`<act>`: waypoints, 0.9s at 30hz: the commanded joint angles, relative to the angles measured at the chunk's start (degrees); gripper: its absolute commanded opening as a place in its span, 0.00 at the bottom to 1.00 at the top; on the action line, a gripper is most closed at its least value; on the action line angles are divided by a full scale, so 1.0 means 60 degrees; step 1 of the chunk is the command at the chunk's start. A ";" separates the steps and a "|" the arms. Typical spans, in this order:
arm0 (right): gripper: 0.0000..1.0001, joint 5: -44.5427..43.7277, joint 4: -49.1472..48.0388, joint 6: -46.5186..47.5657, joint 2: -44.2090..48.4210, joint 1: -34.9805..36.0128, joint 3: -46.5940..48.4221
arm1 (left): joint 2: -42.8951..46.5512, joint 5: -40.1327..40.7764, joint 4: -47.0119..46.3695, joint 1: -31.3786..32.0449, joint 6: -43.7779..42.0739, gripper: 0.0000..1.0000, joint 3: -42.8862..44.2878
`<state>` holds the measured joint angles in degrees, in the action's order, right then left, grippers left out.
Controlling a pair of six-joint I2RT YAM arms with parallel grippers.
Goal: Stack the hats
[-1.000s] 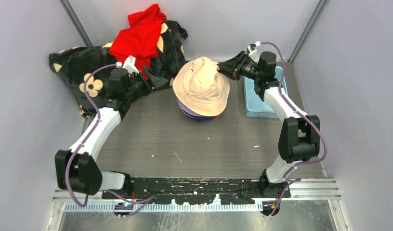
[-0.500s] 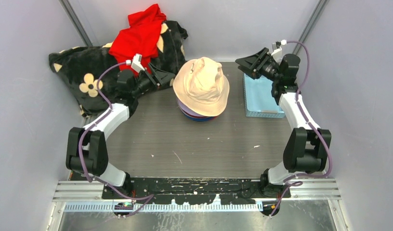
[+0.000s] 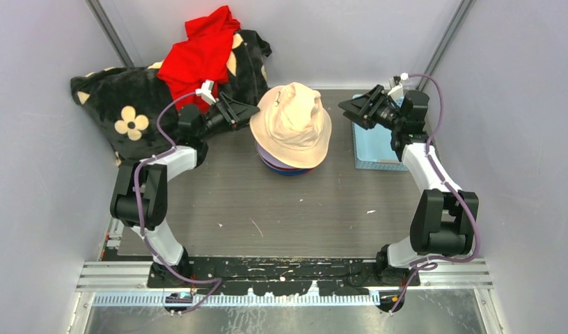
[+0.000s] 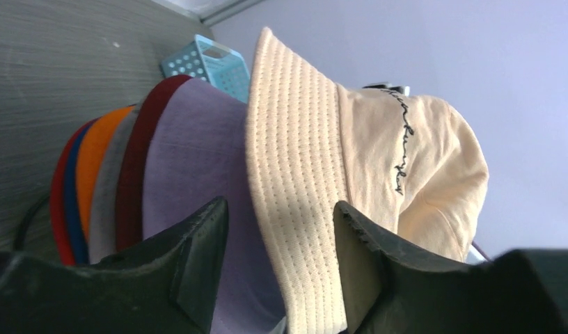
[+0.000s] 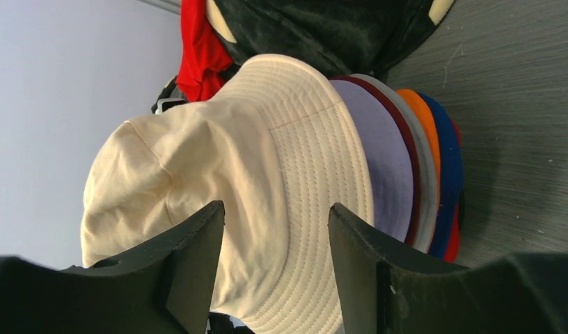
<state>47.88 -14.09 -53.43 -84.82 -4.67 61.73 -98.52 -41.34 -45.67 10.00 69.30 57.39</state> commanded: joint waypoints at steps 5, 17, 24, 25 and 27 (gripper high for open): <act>0.61 0.0155 -0.0276 0.0256 0.0454 -0.0245 -0.0199 | -0.1548 -0.0928 -0.5139 -0.0052 0.3347 0.24 0.0687; 0.60 0.0179 0.0348 0.1014 -0.0044 -0.0274 -0.0261 | -0.1123 -0.0586 -0.2504 -0.0194 0.1879 0.00 0.0314; 0.60 0.0329 -0.0333 0.0997 -0.0437 -0.0094 -0.0612 | -0.1106 -0.0513 -0.0230 -0.0173 0.0634 0.00 0.0805; 0.60 0.0325 -0.0434 0.0971 -0.0496 -0.0065 -0.0649 | -0.1157 -0.0495 0.0144 -0.0173 0.0460 0.00 0.0938; 0.59 0.0372 -0.0788 0.0851 -0.0598 0.0000 -0.0763 | -0.1206 -0.0405 0.0555 -0.0172 0.0190 0.00 0.1146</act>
<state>48.60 -12.62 -48.73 -87.70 -5.56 57.82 -106.67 -45.04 -50.54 9.32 76.64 60.62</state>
